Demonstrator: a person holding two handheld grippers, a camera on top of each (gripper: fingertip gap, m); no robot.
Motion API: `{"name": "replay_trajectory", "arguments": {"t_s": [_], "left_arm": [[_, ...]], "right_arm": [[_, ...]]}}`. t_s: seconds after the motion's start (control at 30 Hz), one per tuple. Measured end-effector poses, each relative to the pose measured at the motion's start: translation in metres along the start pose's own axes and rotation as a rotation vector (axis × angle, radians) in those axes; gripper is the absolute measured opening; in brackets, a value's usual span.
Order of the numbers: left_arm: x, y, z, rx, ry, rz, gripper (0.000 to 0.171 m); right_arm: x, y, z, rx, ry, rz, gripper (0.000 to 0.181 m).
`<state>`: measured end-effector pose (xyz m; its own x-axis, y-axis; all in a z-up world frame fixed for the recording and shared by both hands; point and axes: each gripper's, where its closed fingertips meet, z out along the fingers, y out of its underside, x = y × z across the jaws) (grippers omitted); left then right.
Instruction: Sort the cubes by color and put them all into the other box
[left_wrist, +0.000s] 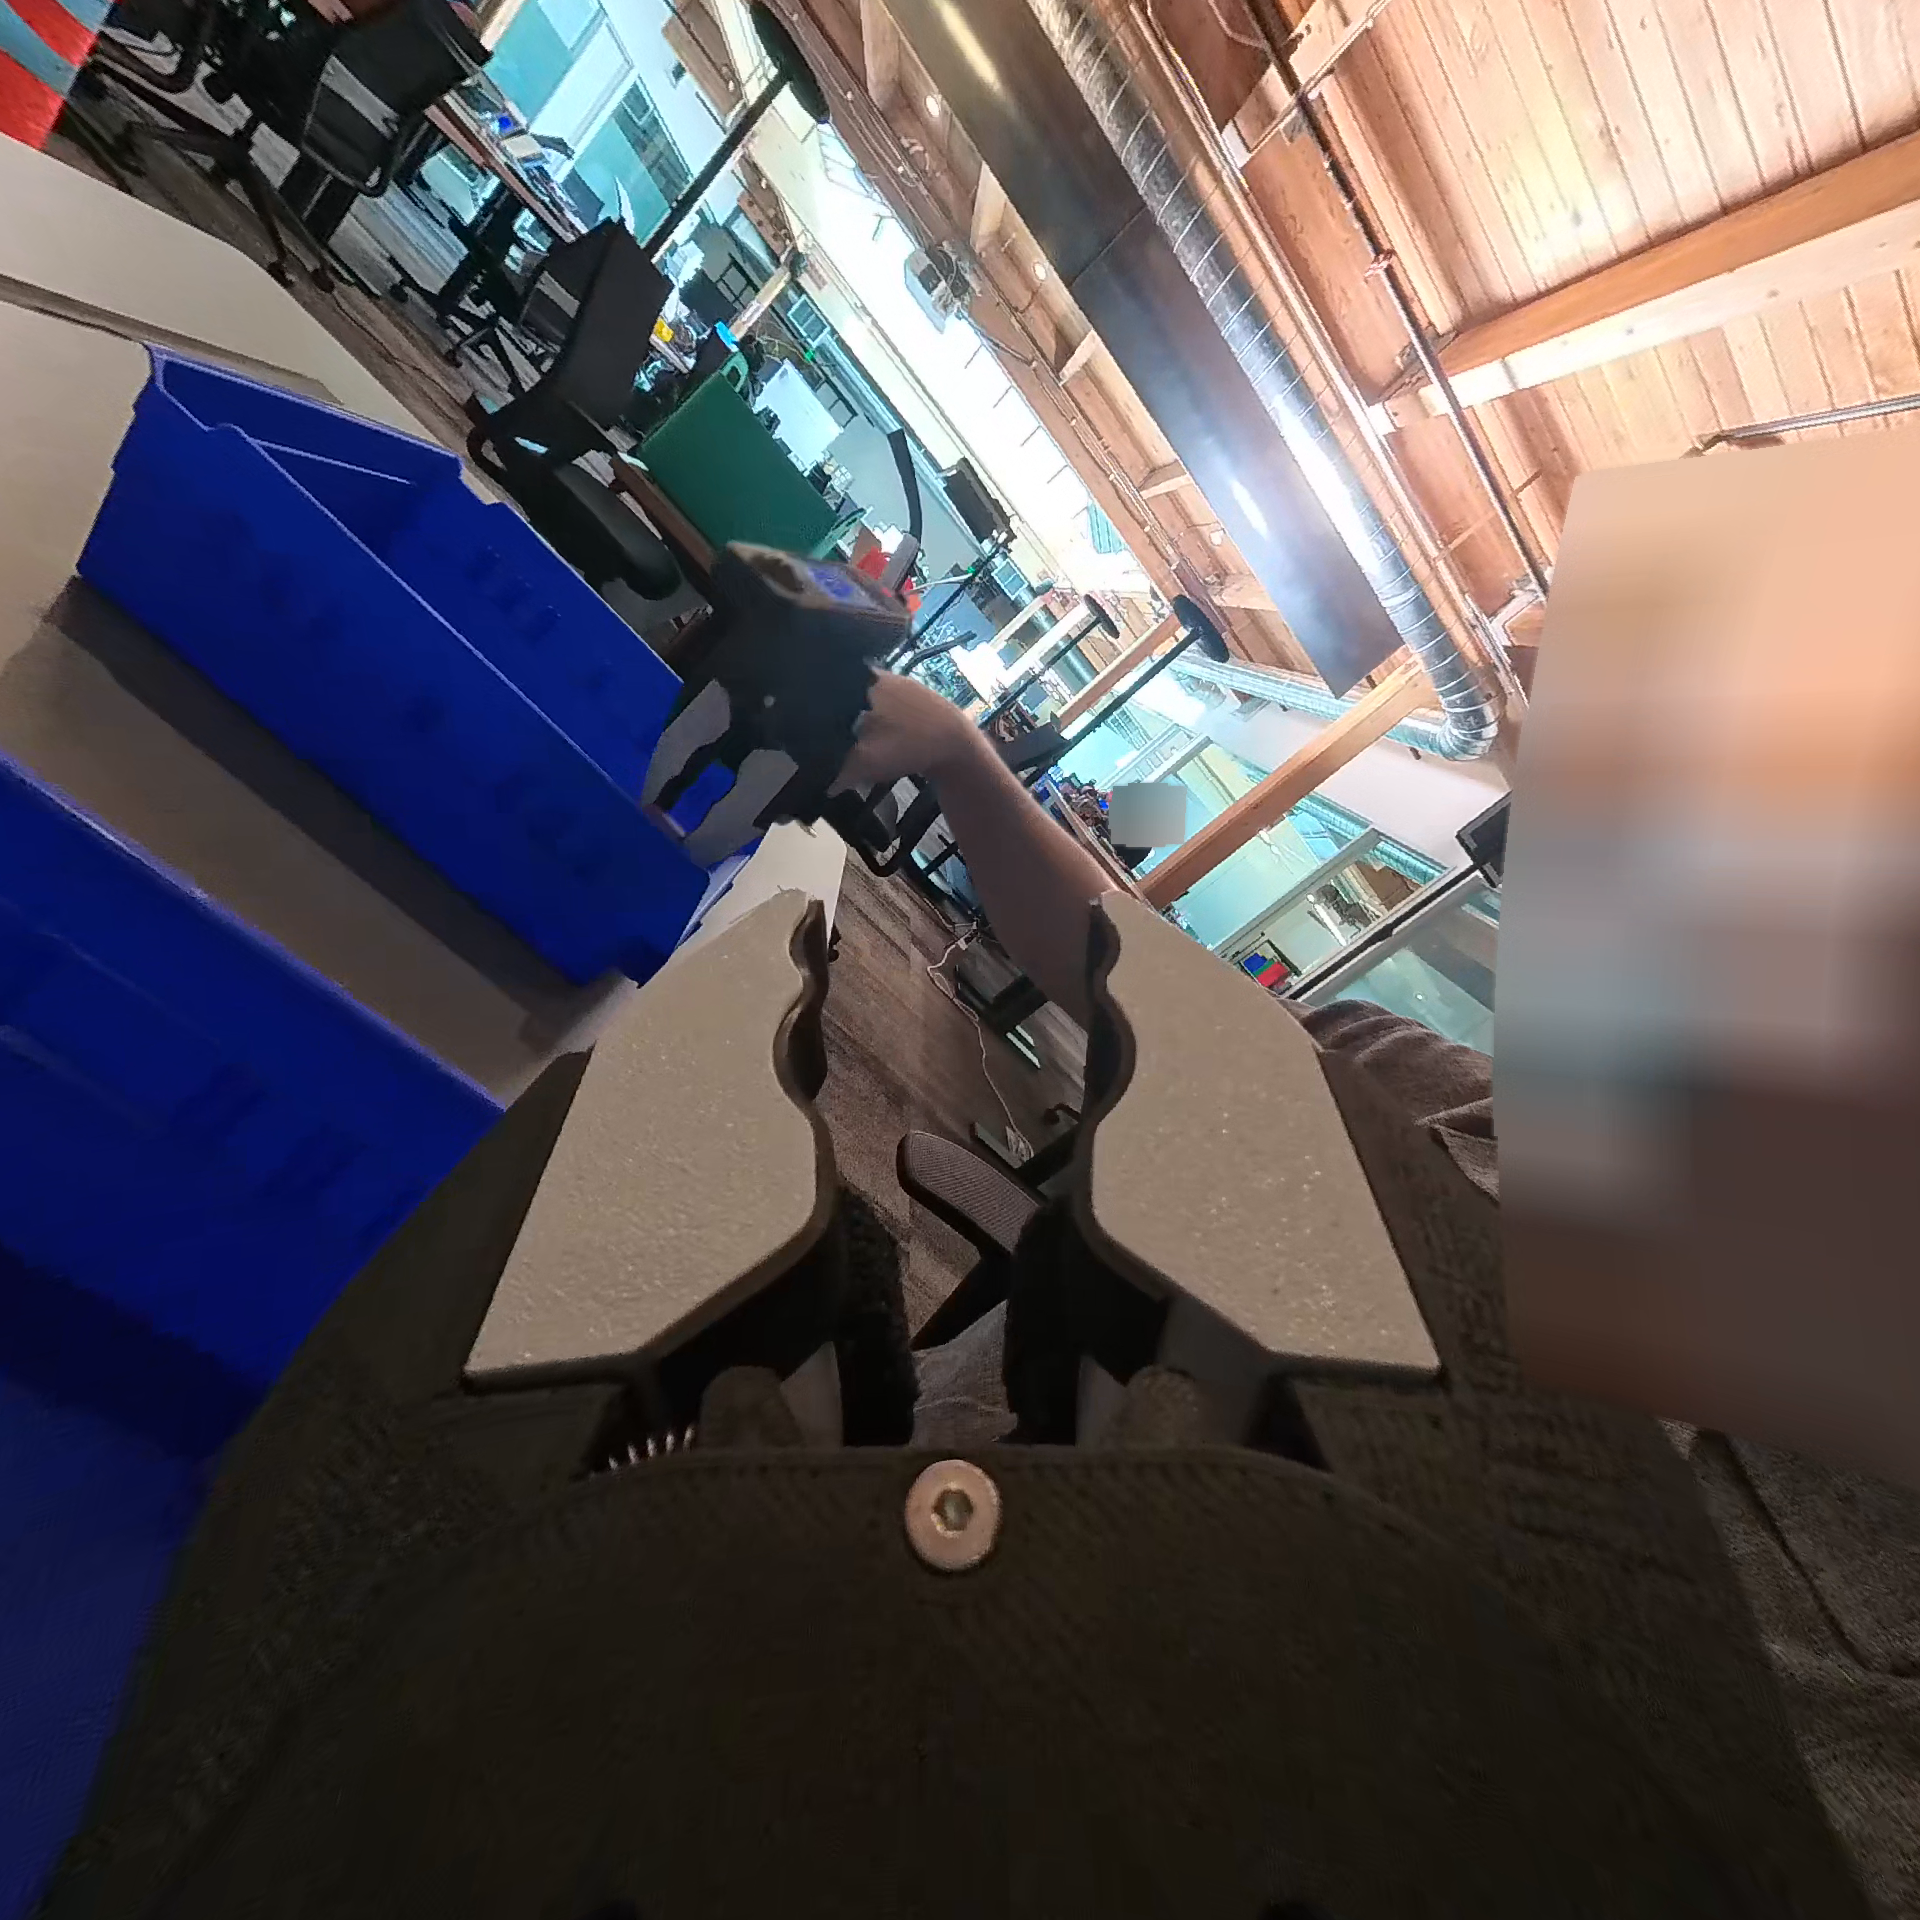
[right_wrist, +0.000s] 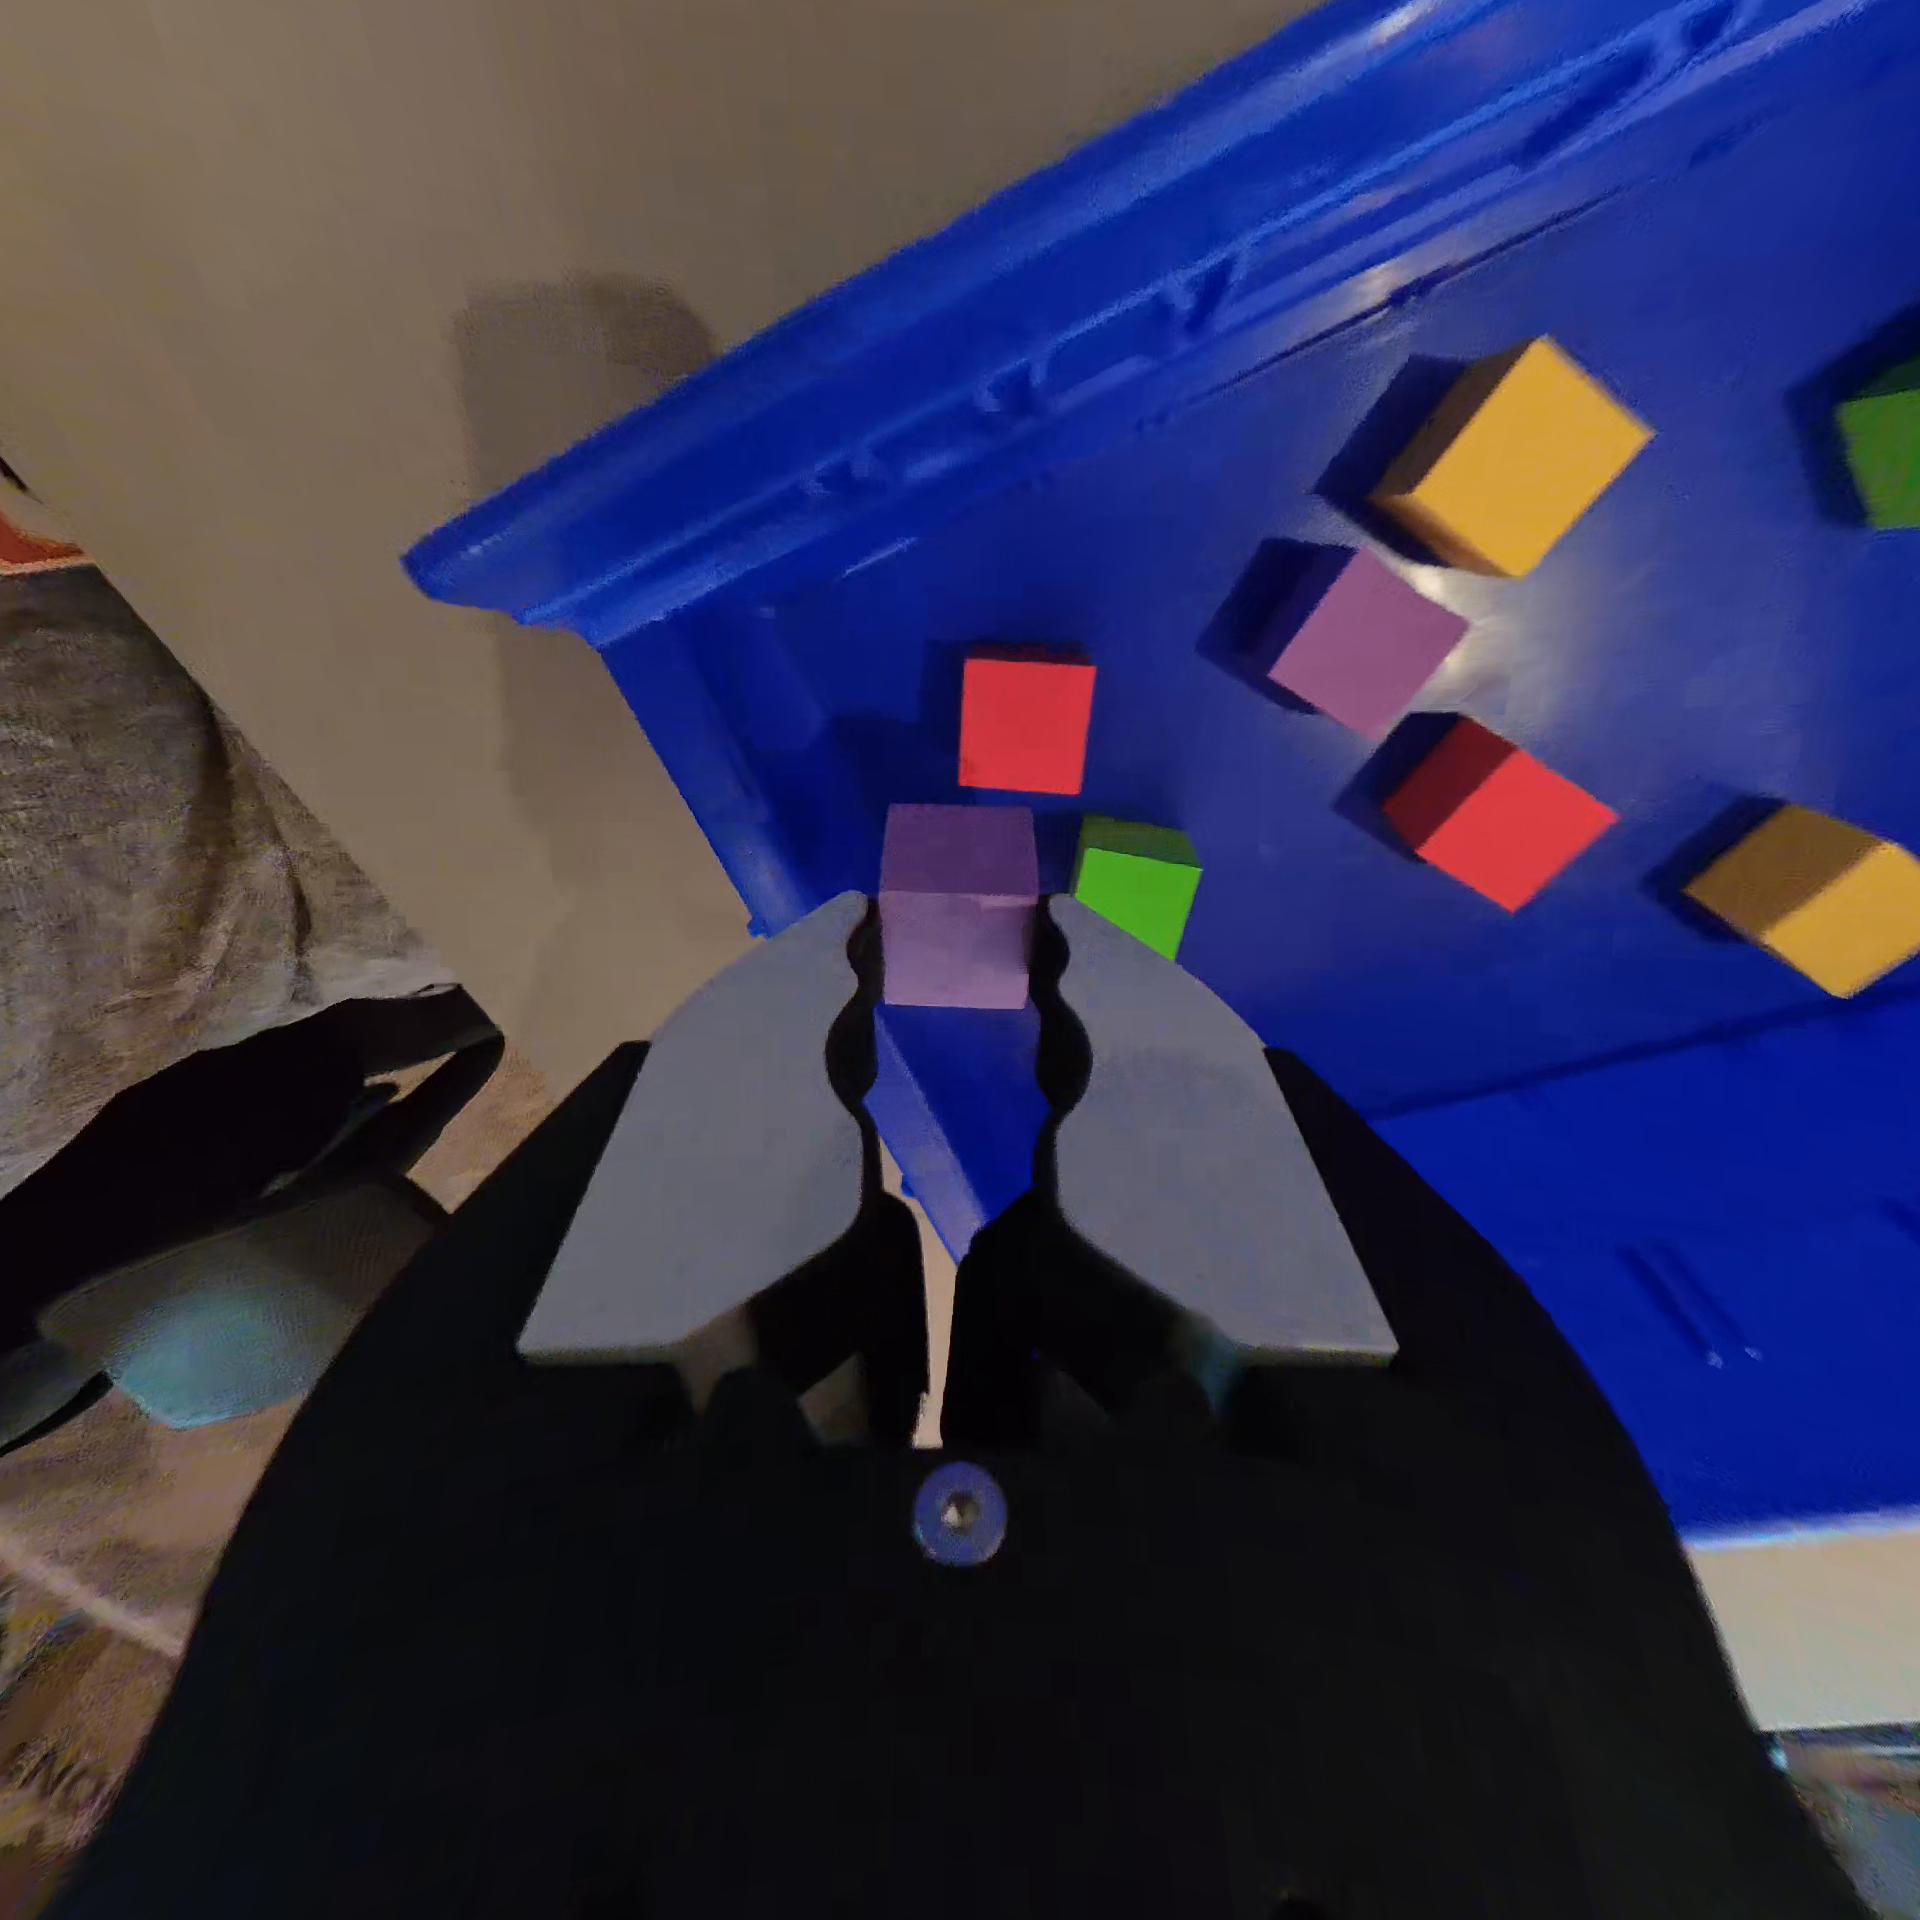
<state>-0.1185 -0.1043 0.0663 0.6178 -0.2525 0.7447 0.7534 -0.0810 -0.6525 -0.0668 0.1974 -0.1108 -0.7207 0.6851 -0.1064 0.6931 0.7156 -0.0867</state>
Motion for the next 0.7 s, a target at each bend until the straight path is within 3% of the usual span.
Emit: {"name": "replay_trajectory", "arguments": {"t_s": [0.13,0.4,0.53,0.63,0.7], "left_arm": [[0.001,0.001,-0.002,-0.008,-0.011,0.009,0.047],[-0.008,0.0,-0.006,-0.008,-0.075,0.022,0.047],[-0.008,-0.001,-0.009,-0.005,-0.095,0.033,0.047],[-0.014,0.001,-0.008,-0.029,-0.136,0.042,0.047],[-0.032,0.009,-0.009,-0.089,-0.259,0.063,0.047]], "right_arm": [[-0.002,0.01,0.019,-0.11,-0.039,0.021,0.027],[0.003,0.009,0.034,-0.181,-0.072,0.063,0.031],[0.006,0.007,0.027,-0.179,-0.054,0.073,0.043],[0.007,0.002,0.014,-0.133,-0.038,0.062,0.041],[0.008,-0.002,-0.001,-0.091,-0.003,0.059,0.04]]}}
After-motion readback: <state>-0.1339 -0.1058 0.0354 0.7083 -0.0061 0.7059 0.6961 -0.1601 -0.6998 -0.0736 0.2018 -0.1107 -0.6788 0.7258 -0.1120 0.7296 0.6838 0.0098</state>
